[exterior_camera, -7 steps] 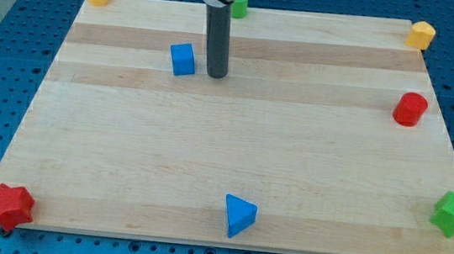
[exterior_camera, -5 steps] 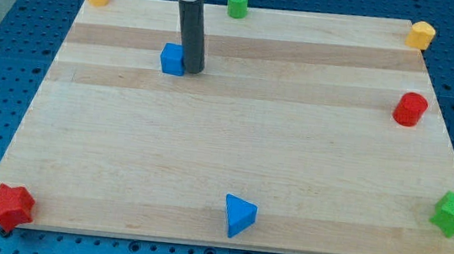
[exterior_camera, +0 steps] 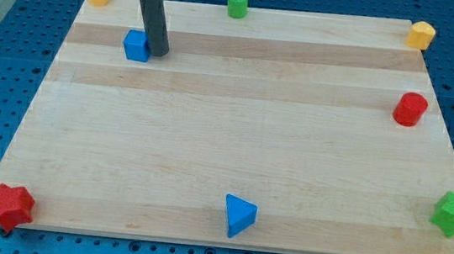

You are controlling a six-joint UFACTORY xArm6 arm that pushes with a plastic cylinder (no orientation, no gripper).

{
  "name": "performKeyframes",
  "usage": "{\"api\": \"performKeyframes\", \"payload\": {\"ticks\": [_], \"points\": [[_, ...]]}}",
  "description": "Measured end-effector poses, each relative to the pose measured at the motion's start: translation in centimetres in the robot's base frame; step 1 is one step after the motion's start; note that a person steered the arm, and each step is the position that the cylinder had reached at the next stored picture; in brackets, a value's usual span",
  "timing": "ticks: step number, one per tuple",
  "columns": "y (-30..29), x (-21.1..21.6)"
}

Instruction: Move the blue cube to the towards left center of the board

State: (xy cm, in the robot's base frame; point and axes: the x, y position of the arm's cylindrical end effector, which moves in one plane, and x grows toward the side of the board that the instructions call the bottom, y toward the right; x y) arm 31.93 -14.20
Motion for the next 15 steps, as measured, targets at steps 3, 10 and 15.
{"api": "performKeyframes", "payload": {"ticks": [3,10,15], "points": [[1.6,-0.3],[-4.0,-1.4],[-12.9,-1.4]]}}
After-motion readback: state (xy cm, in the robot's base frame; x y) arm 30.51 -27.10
